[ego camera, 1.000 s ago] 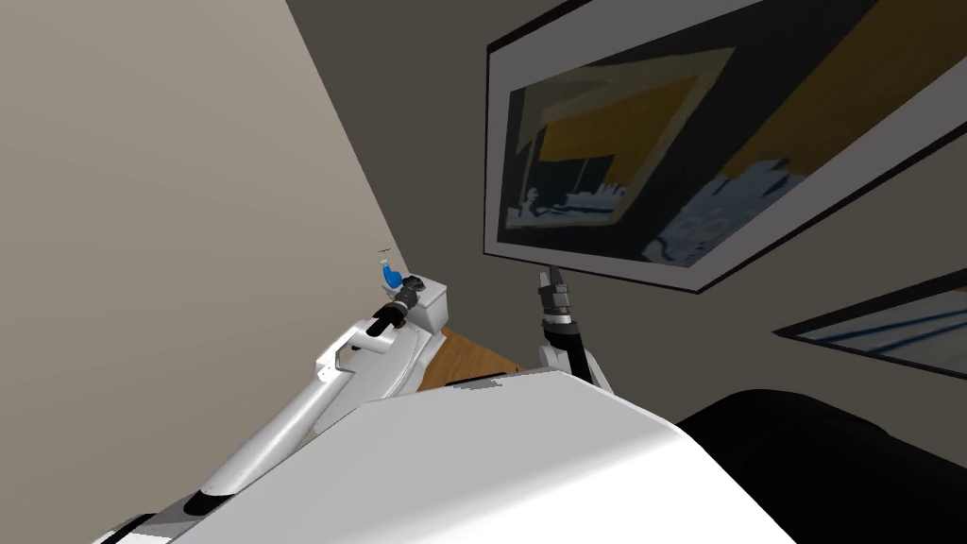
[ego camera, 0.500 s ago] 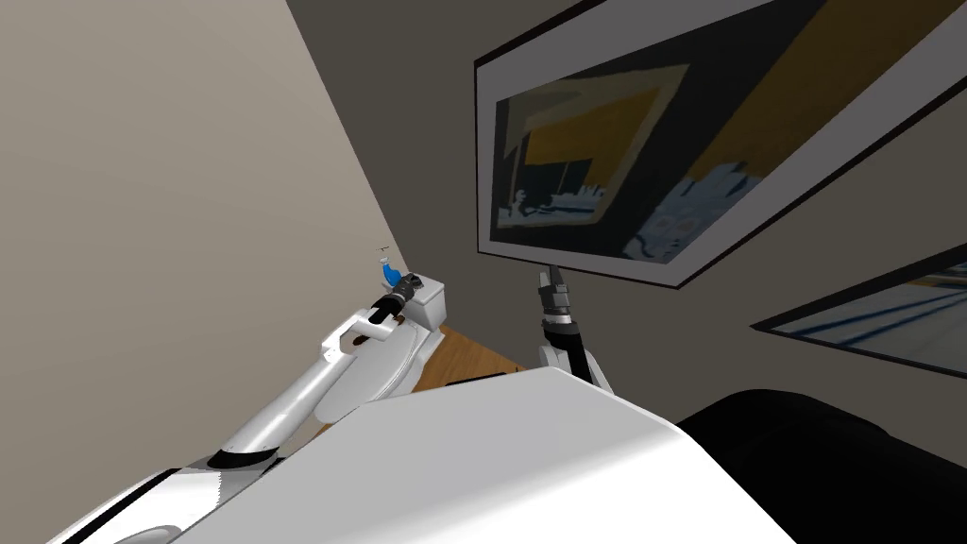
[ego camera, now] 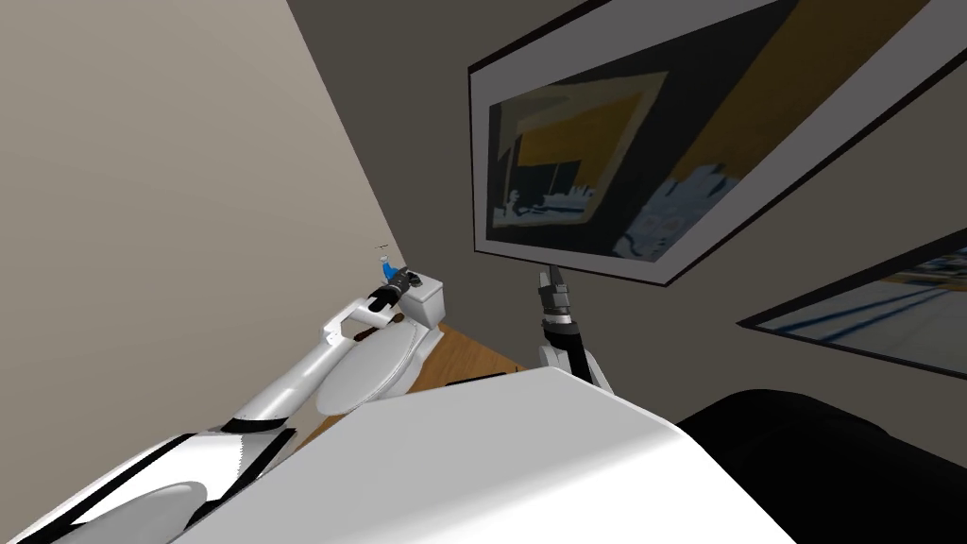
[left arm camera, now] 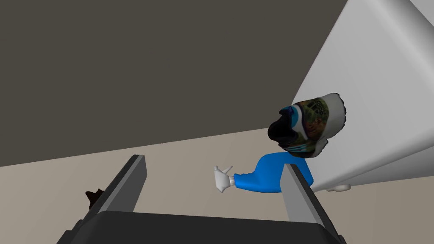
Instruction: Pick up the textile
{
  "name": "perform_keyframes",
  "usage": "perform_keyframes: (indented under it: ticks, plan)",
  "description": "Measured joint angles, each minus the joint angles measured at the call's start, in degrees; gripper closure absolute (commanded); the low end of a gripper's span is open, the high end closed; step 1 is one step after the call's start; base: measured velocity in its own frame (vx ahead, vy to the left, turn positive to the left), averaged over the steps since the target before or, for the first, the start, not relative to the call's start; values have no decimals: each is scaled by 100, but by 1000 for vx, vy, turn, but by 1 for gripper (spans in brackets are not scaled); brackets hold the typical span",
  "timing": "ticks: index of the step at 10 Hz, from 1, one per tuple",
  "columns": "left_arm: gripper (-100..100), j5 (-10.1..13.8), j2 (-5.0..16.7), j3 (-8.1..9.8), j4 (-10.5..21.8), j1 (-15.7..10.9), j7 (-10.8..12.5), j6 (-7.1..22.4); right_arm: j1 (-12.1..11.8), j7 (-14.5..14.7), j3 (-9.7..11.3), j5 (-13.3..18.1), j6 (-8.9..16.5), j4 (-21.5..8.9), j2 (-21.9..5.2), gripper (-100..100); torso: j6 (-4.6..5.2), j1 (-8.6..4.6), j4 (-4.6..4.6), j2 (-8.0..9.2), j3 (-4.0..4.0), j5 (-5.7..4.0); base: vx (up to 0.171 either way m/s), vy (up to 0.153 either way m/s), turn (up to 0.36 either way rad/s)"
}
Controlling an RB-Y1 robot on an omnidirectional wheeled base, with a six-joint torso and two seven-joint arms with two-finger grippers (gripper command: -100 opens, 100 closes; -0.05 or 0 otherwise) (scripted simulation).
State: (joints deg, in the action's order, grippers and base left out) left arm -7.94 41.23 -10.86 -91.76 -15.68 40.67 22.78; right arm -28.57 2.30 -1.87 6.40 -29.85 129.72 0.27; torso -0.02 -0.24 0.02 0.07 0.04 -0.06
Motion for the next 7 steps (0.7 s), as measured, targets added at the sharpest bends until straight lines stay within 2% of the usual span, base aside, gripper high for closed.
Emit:
perform_keyframes:
  ticks: [4, 7]
  plan:
    - [-100, 32, 174, -23, 704, -696, 59, 90, 0, 0, 0, 0, 0, 0, 0, 0, -1, -1, -1, -4, -2, -1, -36, -47, 29]
    - [-100, -18, 185, -10, 1397, -1266, 88, 90, 0, 0, 0, 0, 0, 0, 0, 0, 1, -4, -1, -3, -2, -1, -43, -53, -7]
